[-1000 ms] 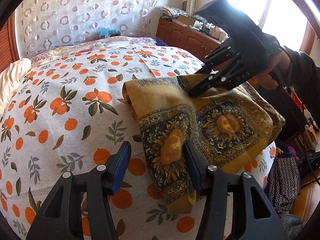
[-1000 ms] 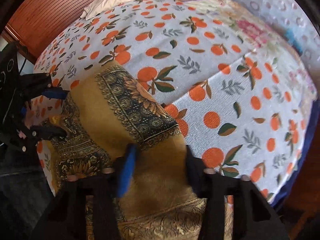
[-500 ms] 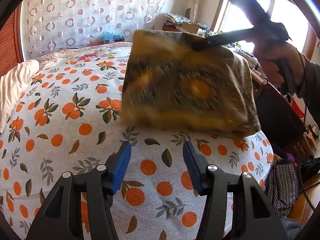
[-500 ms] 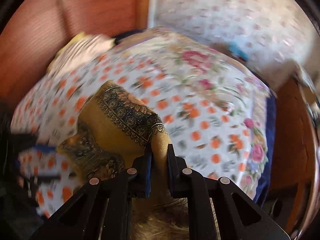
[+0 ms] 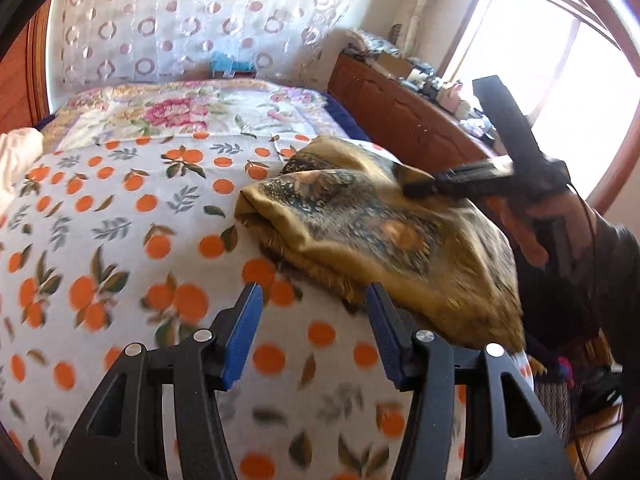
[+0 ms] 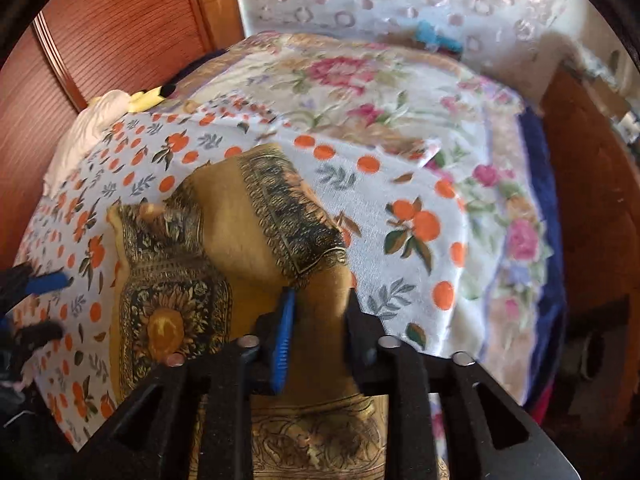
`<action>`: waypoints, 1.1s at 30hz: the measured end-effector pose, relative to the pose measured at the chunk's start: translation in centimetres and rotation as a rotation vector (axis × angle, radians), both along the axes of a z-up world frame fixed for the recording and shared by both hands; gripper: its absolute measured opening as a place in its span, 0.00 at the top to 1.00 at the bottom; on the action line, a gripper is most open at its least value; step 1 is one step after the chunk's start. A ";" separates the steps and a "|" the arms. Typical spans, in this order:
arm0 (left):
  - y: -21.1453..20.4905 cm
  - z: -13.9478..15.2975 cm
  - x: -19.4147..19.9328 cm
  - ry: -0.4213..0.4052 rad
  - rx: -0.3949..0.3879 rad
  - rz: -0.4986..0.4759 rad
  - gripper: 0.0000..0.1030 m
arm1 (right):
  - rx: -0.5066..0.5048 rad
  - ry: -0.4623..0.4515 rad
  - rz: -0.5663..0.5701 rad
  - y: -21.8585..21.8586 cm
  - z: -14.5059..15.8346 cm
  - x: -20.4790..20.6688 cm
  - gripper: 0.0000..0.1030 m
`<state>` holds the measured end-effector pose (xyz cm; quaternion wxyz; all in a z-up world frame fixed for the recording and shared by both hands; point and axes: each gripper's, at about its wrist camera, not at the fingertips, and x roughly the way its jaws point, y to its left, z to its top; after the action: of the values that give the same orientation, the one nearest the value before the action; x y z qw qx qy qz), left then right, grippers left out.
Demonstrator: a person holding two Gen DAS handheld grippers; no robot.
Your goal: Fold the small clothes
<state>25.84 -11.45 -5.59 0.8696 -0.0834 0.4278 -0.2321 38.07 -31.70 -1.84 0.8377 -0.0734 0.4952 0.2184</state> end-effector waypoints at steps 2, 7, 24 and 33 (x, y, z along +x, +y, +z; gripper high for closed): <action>-0.5 -0.8 1.7 0.045 -0.022 0.009 0.47 | 0.005 -0.003 0.033 -0.1 -0.8 0.7 0.60; -0.5 -1.6 4.3 0.112 -0.092 0.054 0.47 | 0.066 0.024 0.077 -1.5 -2.0 2.4 0.54; -2.2 -2.0 4.1 0.106 -0.123 0.036 0.92 | 0.058 -0.112 0.106 -2.7 2.5 -1.4 0.88; 2.4 5.9 -0.5 -0.108 -0.229 0.054 0.92 | 0.017 -0.326 0.186 3.4 11.5 -8.6 0.88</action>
<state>25.34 -9.05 0.34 0.8821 -0.1811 0.3488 -0.2598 29.46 -28.30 9.69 0.8837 -0.1461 0.3421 0.2842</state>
